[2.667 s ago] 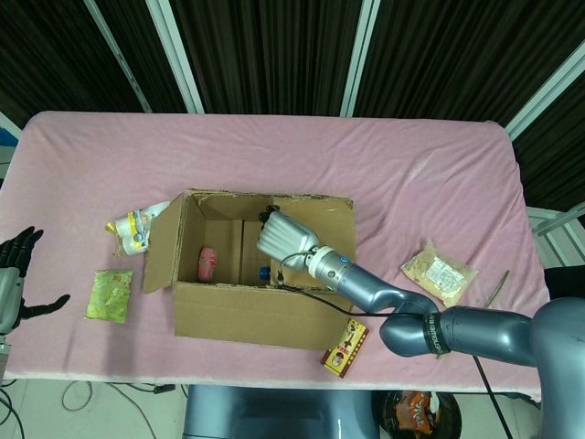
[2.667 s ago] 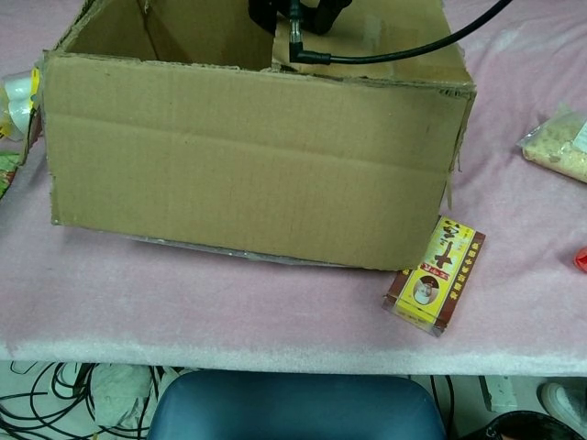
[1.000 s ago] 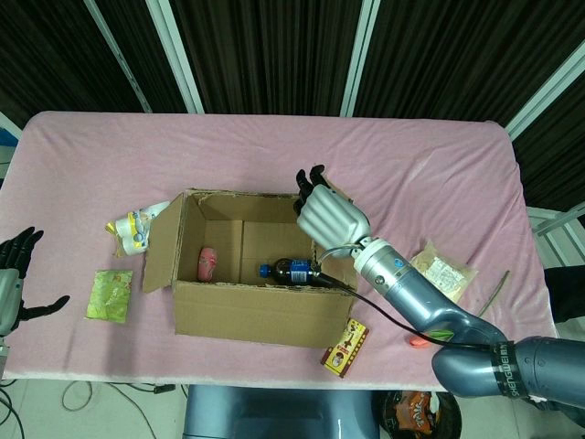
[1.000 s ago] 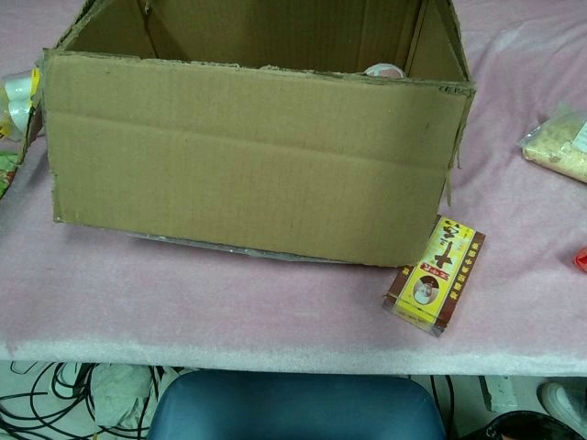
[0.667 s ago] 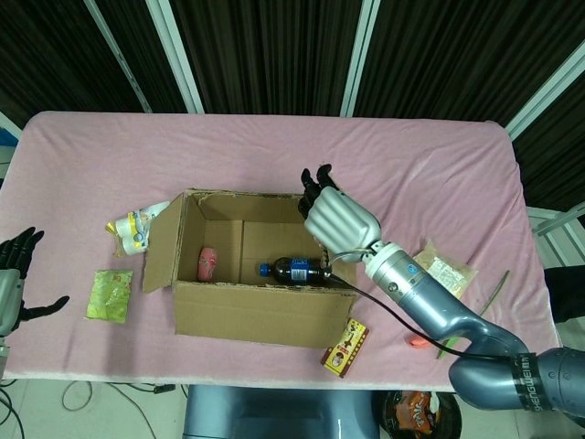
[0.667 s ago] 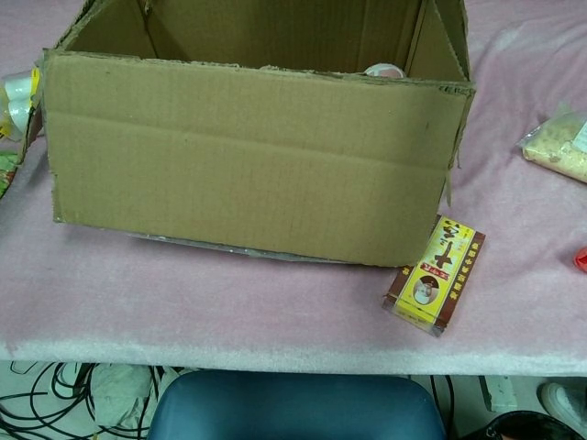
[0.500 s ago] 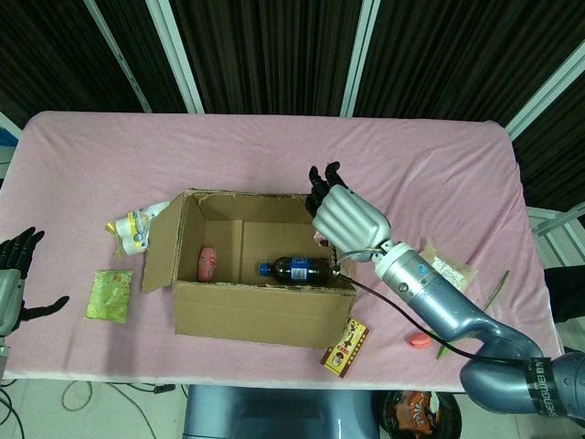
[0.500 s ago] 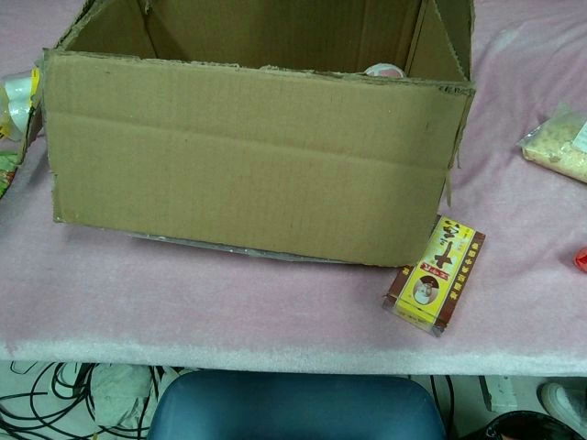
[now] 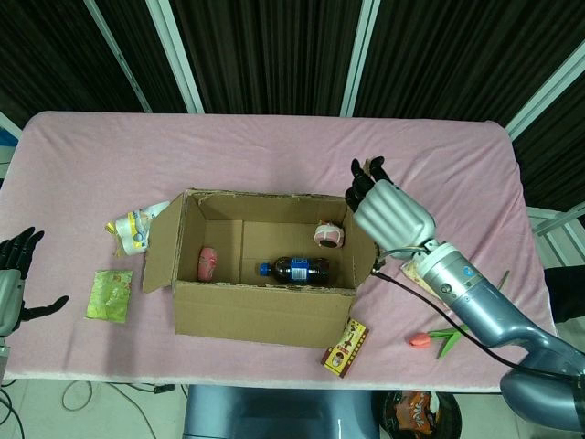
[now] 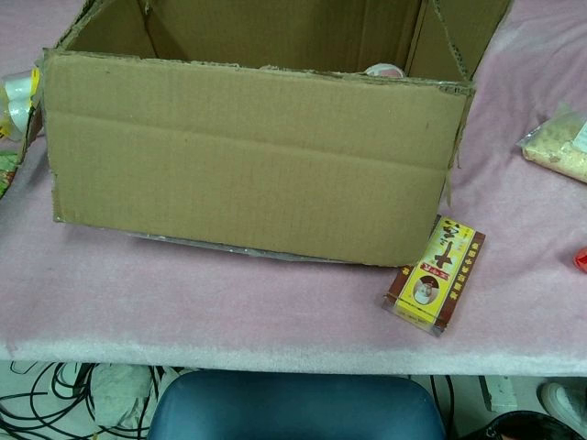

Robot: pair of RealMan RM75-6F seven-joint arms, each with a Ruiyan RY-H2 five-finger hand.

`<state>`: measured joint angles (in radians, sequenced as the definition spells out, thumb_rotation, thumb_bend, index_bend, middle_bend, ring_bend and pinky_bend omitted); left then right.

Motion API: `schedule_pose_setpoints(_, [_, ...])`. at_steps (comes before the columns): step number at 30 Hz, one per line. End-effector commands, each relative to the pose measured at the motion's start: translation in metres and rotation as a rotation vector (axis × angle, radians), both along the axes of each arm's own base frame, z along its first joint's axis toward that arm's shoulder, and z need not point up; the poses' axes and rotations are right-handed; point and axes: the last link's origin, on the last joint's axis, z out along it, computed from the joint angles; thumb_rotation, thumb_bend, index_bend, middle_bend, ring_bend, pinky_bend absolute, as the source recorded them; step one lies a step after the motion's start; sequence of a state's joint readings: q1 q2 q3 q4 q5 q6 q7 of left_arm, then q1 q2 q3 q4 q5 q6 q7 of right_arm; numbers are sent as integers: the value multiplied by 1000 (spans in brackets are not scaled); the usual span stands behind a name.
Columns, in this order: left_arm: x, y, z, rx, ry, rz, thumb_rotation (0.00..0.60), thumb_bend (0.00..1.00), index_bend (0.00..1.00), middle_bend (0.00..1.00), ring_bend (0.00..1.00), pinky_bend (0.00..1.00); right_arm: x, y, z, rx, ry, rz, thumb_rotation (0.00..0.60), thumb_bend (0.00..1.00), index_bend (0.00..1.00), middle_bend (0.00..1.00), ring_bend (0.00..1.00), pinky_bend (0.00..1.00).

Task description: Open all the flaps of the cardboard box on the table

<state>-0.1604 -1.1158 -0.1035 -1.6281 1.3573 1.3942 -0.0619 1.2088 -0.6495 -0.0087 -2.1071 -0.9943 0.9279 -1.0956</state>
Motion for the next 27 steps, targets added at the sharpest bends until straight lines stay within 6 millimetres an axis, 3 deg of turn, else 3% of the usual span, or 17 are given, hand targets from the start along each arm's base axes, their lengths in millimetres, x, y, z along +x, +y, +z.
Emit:
schedule_pose_setpoints(1, [0, 0, 0, 0, 1, 0, 600, 108, 0, 0, 0, 0, -13, 2, 8, -14, 10, -23, 600, 422, 222, 269, 108, 250])
schedule_pose_setpoints(19, [0, -1, -1, 2, 15, -3, 600, 107, 0, 0, 0, 0, -101, 6, 39, -114, -1, -245, 600, 420, 153, 236, 108, 250])
schedule_pose_setpoints(22, [0, -1, -1, 0, 18, -3, 600, 108, 0, 0, 0, 0, -120, 12, 42, -143, -80, -302, 600, 412, 78, 213, 108, 250])
schedule_pose_setpoints(27, [0, -1, -2, -3, 29, -2, 600, 108, 0, 0, 0, 0, -155, 35, 30, -156, -382, -425, 600, 316, 0, 62, 48, 250])
